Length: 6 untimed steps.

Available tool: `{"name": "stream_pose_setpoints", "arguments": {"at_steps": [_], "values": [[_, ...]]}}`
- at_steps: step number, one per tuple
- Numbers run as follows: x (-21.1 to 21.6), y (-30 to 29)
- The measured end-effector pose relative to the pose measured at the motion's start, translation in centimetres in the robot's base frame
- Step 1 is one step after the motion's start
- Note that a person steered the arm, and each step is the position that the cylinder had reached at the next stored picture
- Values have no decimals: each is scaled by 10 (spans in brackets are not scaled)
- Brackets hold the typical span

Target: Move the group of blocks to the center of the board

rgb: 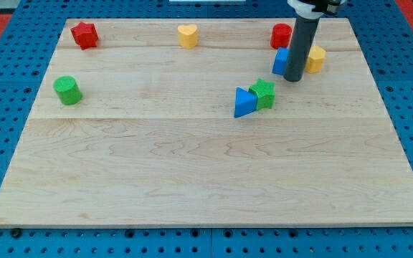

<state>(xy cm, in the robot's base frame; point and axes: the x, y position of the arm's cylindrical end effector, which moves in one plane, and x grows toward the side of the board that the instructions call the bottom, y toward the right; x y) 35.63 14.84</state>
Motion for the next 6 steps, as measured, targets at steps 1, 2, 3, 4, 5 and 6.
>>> {"name": "stream_pose_setpoints", "arguments": {"at_steps": [1,2,3,4,5,6], "values": [[3,0],[4,0],[17,22],[12,56],[-19,85],[-50,102]]}}
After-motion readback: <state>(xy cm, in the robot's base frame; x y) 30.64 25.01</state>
